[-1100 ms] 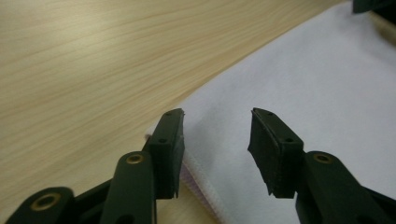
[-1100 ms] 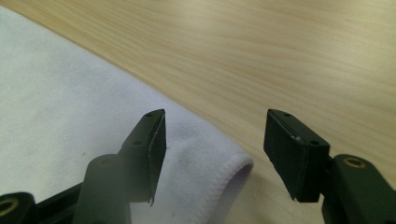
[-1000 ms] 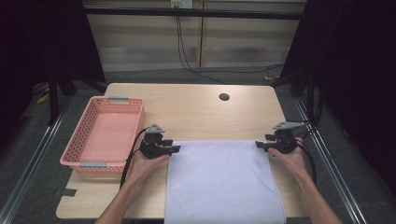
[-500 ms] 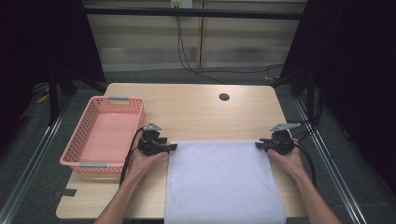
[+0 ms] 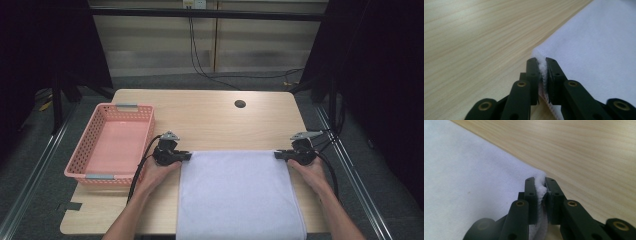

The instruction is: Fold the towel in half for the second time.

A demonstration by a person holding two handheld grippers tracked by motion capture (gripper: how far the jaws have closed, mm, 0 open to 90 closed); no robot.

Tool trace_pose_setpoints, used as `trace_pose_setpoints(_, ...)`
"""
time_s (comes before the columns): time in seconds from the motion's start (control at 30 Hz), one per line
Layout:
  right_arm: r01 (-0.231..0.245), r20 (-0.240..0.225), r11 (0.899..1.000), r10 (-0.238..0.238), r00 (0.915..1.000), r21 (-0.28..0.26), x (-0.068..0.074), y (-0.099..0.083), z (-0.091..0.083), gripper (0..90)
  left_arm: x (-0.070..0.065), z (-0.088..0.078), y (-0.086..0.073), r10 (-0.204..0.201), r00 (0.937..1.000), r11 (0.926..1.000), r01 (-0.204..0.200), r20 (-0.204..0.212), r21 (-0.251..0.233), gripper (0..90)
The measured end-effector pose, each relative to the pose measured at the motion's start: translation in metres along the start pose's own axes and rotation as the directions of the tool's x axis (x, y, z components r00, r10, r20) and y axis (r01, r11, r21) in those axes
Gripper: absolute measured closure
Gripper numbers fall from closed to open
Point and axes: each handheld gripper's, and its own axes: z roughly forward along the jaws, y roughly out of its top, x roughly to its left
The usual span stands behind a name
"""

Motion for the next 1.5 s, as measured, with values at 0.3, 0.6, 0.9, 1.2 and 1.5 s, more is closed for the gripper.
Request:
trace_pose_setpoints(0.3,-0.036,-0.047,0.993,0.031,0.9984,-0.11,-0.002,0.008,-0.026,82.8,-0.007,-0.029,0.013,-0.008,0.9982,0.9929,0.015,0.059,-0.118,85.0)
trace_pose_setpoints(0.6,-0.026,-0.06,0.985,0.016,0.998,-0.172,-0.001,0.029,-0.044,83.0,-0.011,-0.05,0.04,0.018,0.9988,0.9828,-0.009,0.045,-0.184,85.2)
trace_pose_setpoints(0.9,-0.053,-0.069,0.967,0.037,0.9969,-0.25,-0.007,0.058,-0.051,83.1,0.006,-0.058,0.071,0.01,0.9999,0.9763,-0.012,-0.01,-0.216,85.2)
trace_pose_setpoints(1.2,-0.066,-0.041,0.971,0.058,0.9975,-0.229,-0.017,0.085,-0.038,83.4,0.024,-0.051,0.084,-0.063,0.9973,0.963,0.051,-0.037,-0.264,85.3)
trace_pose_setpoints(1.5,-0.075,-0.026,0.96,0.071,0.9972,-0.271,-0.025,0.102,-0.046,83.6,0.021,-0.061,0.099,-0.02,0.9992,0.952,0.009,-0.034,-0.306,85.3)
